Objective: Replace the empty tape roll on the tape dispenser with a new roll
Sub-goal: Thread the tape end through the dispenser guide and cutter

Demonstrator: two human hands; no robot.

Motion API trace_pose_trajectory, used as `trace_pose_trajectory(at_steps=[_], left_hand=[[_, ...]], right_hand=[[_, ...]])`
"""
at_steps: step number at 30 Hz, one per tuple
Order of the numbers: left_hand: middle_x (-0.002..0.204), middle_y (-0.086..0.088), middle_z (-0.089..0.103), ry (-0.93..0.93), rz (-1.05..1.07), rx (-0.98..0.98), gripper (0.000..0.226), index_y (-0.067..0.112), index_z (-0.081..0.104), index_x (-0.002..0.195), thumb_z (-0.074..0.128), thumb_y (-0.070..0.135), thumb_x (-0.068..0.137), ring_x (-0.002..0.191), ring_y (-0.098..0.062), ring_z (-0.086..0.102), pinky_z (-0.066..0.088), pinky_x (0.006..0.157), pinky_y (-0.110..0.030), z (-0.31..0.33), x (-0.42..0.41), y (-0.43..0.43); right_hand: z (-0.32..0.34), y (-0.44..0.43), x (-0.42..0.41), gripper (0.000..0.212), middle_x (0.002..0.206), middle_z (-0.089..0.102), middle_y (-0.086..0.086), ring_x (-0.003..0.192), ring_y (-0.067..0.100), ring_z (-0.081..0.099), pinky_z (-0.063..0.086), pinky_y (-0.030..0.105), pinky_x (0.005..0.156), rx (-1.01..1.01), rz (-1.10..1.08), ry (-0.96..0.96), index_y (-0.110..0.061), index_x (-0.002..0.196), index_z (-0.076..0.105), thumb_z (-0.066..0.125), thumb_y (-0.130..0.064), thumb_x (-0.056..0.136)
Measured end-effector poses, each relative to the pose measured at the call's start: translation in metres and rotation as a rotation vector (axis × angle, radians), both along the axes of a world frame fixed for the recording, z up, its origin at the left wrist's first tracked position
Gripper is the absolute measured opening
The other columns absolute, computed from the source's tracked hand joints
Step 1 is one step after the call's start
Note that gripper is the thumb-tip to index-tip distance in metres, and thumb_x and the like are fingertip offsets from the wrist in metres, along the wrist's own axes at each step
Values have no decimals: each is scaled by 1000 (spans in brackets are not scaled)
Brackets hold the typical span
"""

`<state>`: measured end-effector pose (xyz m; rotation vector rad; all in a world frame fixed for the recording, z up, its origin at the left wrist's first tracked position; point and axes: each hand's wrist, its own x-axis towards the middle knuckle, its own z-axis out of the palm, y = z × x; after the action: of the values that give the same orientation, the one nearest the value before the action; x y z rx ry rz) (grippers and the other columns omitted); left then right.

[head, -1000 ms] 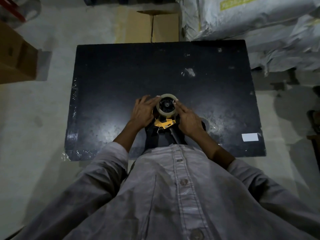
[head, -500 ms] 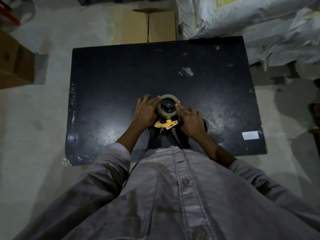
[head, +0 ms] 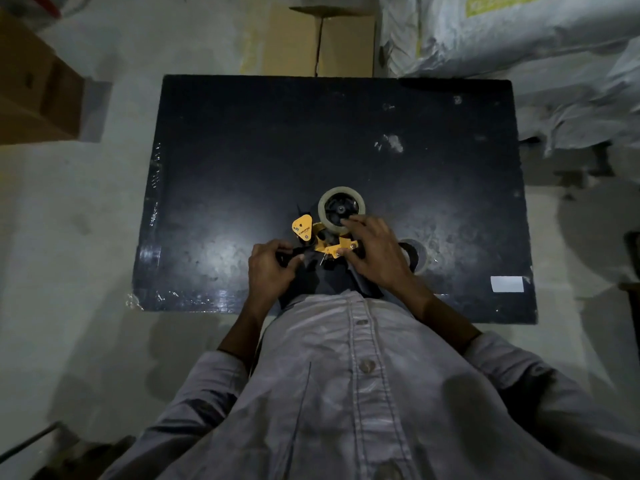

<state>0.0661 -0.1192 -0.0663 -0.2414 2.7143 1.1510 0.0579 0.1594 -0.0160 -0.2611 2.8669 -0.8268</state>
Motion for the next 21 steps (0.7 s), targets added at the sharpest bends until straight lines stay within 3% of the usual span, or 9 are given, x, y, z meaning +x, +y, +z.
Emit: trace_pose_trajectory(at_steps=[4, 6, 8, 12, 16, 19, 21], left_hand=[[112, 7, 80, -16, -112, -104, 56, 27, 80, 124, 95, 56, 79, 123, -20, 58, 56, 94, -39, 2, -3, 11], [113, 2, 79, 16, -137, -174, 45, 24, 83, 112, 93, 56, 81, 118, -25, 60, 57, 92, -43, 0, -9, 14], [113, 0, 77, 72, -122, -188, 23, 23, 85, 99, 93, 41, 87, 114, -28, 62, 58, 92, -48, -1, -14, 14], [125, -3, 77, 127, -174, -188, 10, 17, 86, 95, 91, 20, 87, 116, -31, 64, 58, 95, -50, -1, -18, 9], [130, -2, 79, 133, -235, -187, 9, 17, 87, 90, 93, 22, 86, 122, -27, 62, 58, 95, -42, -2, -15, 1], [126, -1, 82, 126, -246, -149, 8, 18, 87, 88, 94, 21, 86, 120, -23, 62, 58, 92, -39, -1, -9, 2], [121, -4, 83, 144, -239, -106, 9, 16, 84, 87, 93, 17, 86, 118, -26, 64, 58, 90, -40, 1, -6, 4]], right_hand=[[-8, -12, 7, 77, 147, 55, 13, 136, 36, 52, 54, 52, 107, -91, 31, -27, -18, 150, 62, 96, -36, 83], [-14, -21, 11, 88, 151, 44, 15, 141, 37, 48, 53, 51, 113, -136, -10, -84, -16, 152, 56, 99, -34, 78], [-20, -29, 15, 94, 156, 29, 20, 143, 40, 42, 52, 46, 114, -158, -24, -96, -11, 152, 47, 99, -33, 77], [-34, -38, 21, 78, 155, 23, 26, 144, 42, 34, 57, 52, 106, -115, -33, -19, -7, 139, 43, 90, -35, 83], [-39, -42, 25, 59, 153, 30, 27, 140, 49, 41, 60, 55, 95, -33, -104, 3, -13, 136, 41, 78, -41, 99], [-39, -43, 25, 65, 150, 34, 25, 139, 47, 43, 60, 59, 94, -12, -145, -79, -19, 138, 37, 84, -40, 97], [-40, -43, 24, 71, 151, 32, 24, 138, 47, 44, 59, 59, 96, 9, -174, -126, -14, 143, 39, 85, -40, 96]])
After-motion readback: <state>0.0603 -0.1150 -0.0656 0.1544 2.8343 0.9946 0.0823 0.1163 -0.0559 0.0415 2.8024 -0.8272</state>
